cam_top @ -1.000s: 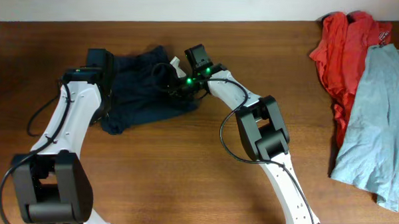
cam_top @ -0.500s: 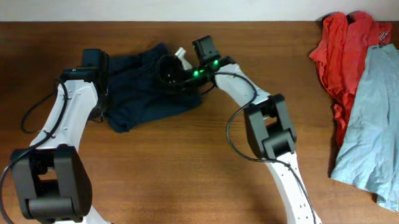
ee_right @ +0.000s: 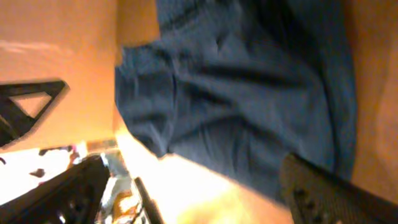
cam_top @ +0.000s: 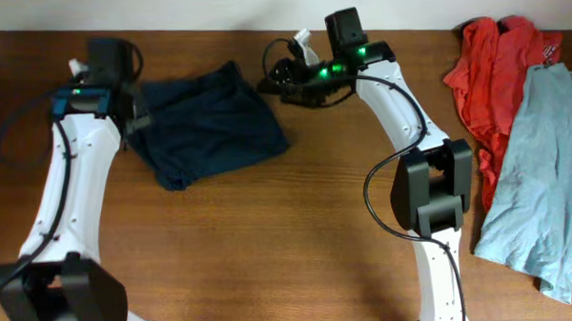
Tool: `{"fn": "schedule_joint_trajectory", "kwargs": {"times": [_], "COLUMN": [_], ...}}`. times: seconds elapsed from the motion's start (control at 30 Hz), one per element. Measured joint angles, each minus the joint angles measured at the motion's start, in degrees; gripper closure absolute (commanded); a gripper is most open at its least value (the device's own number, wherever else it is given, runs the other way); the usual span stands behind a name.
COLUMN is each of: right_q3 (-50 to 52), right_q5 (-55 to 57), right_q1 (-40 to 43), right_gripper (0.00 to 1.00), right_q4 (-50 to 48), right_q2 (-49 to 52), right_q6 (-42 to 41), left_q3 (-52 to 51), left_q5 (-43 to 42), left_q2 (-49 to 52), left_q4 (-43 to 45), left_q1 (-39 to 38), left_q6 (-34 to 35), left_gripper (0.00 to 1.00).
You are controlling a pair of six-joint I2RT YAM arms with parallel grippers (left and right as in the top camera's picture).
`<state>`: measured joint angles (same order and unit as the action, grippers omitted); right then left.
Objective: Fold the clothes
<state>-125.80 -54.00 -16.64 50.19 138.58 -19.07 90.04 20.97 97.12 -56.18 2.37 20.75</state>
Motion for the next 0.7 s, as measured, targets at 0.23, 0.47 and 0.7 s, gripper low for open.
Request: {"fn": "schedule_joint_trajectory", "kwargs": {"times": [0.23,0.47,0.7], "right_q3": [1.0,1.2,1.2], "right_q5": [4.3,6.0,8.7], "right_q1": [-0.8,-4.1,-9.0], "right_gripper": [0.0,0.01,0.03], "right_q4": [9.5,11.0,11.1], "right_q2": [0.0,0.0,0.0], "right_q6": [-4.5,-10.6,-14.8], "left_q3": [1.4,1.4,1.4], "left_q5": [-11.6,-15.1,-16.9], "left_q2": [-0.5,3.0,11.0], "left_q4": [2.7,5.2,6.9], "left_q1": [-1.9,-4.4,-3.1], "left_q6": [-18.2,-28.3,-27.5], "left_gripper": [0.19,0.19,0.23]}}
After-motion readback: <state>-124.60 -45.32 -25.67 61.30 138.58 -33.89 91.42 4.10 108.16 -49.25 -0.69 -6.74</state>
